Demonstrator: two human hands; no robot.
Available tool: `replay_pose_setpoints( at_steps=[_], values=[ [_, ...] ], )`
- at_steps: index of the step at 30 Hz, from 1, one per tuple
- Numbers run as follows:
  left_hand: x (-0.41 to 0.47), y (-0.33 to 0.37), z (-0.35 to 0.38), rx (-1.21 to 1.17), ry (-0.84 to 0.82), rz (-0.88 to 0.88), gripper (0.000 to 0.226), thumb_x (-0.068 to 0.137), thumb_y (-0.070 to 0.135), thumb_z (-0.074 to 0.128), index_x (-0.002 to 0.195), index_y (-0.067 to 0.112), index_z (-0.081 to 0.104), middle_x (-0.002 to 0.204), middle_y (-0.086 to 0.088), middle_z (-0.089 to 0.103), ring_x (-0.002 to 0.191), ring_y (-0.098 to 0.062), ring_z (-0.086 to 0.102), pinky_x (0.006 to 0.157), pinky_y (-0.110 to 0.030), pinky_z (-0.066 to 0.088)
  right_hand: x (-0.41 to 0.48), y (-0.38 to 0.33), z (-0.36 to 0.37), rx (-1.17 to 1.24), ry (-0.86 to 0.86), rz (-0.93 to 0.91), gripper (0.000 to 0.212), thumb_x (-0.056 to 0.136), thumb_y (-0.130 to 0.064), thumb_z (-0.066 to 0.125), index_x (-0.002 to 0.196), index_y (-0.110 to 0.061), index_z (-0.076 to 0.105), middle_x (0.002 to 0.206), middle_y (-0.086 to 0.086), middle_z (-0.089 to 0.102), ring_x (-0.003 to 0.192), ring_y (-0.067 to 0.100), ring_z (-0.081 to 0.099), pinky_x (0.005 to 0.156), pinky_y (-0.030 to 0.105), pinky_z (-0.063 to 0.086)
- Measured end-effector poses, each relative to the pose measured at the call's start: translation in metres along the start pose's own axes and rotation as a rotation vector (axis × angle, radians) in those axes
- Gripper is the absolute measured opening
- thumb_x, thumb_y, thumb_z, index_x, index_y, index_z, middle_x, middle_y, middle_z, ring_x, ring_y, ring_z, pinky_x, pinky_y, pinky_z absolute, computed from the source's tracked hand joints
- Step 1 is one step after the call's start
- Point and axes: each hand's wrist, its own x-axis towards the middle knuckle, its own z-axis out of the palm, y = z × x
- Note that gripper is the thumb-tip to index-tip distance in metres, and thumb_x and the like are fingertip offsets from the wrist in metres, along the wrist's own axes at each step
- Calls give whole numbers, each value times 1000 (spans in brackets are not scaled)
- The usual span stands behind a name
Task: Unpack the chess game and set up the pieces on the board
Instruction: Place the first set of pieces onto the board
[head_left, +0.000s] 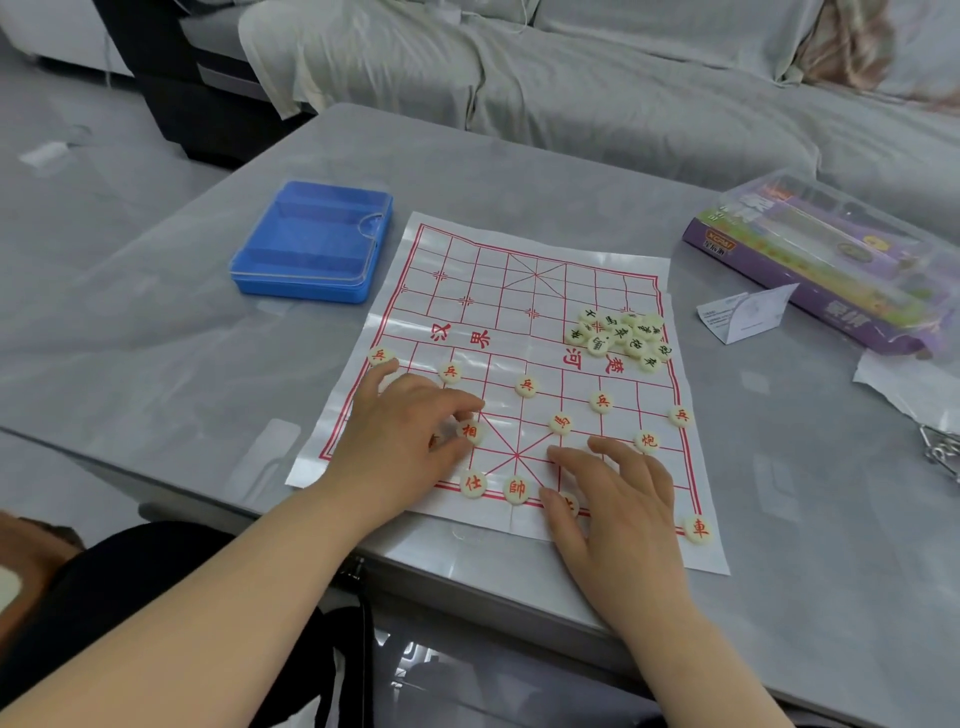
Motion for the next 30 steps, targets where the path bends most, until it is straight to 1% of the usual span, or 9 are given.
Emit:
replay_pose_setpoints(
  at_steps=[2, 4, 6, 12, 19, 21, 23, 26, 30],
  values=[
    [-4, -5, -10, -36, 64, 3, 26, 84, 29, 61, 110, 30, 61, 110, 13, 60, 115, -8, 45, 103, -15, -2, 0, -1, -1, 16, 5, 3, 35, 76, -38, 41, 88, -21, 69, 86, -1, 71, 97, 13, 43, 89, 31, 29],
    [-12, -10, -20, -71, 93, -14, 23, 79, 27, 66, 102, 31, 62, 100, 19, 55, 106, -5, 43, 99, -12, 3, 1, -2, -3, 7, -10, -5, 35, 76, -39, 40, 87, -22, 69, 86, -2, 71, 97, 15, 54, 90, 30, 41],
    [-23, -16, -25, -89, 57, -32, 24, 77, 26, 69, 95, 37, 58, 94, 24, 47, 100, 2, 32, 95, -9, 6, 3, -4, -6, -36, -51, -13, 35, 75, -39, 39, 85, -24, 70, 85, -3, 71, 88, 20, 67, 80, 37, 52],
    [-38, -30, -18, -50, -91, -75, 27, 72, 42, 71, 95, 47, 57, 86, 32, 45, 106, -10, 41, 95, -20, 18, 4, -6, -8, -74, -71, -18, 35, 75, -39, 39, 85, -24, 70, 84, -3, 71, 82, 22, 69, 73, 39, 53],
    [-39, -28, -20, -75, -140, -119, 31, 75, 36, 68, 92, 52, 48, 88, 37, 36, 106, -5, 31, 89, -17, 19, 5, -6, -8, -66, -64, -30, 35, 75, -37, 40, 84, -22, 70, 83, -2, 71, 86, 22, 67, 72, 46, 52],
    [-40, -25, -22, -115, -142, -122, 32, 72, 42, 69, 90, 53, 45, 90, 38, 36, 104, 0, 30, 89, -17, 19, 3, -4, -6, -13, -51, -19, 35, 76, -36, 41, 87, -20, 69, 85, -1, 71, 96, 17, 55, 76, 46, 51],
    [-39, -24, -26, -184, -81, -158, 29, 68, 49, 68, 90, 51, 48, 93, 34, 42, 99, 5, 31, 90, -17, 20, 2, -4, -4, 57, -51, -1, 35, 77, -35, 40, 90, -19, 69, 88, -2, 71, 98, 14, 48, 85, 38, 49],
    [-31, -27, -32, -207, 44, -225, 22, 75, 28, 69, 94, 35, 60, 87, 24, 49, 94, -4, 41, 89, -23, 29, 5, -12, -2, 92, -40, -23, 35, 77, -32, 39, 91, -21, 69, 89, -5, 71, 98, 15, 56, 89, 32, 43],
    [-24, -32, -33, -207, 98, -242, 20, 79, 14, 66, 98, 21, 68, 77, 27, 50, 77, 2, 48, 86, -25, 35, 9, -28, 5, 145, -17, -74, 33, 74, -25, 40, 89, -19, 68, 85, -4, 71, 98, 12, 43, 87, 29, 30]
  ],
)
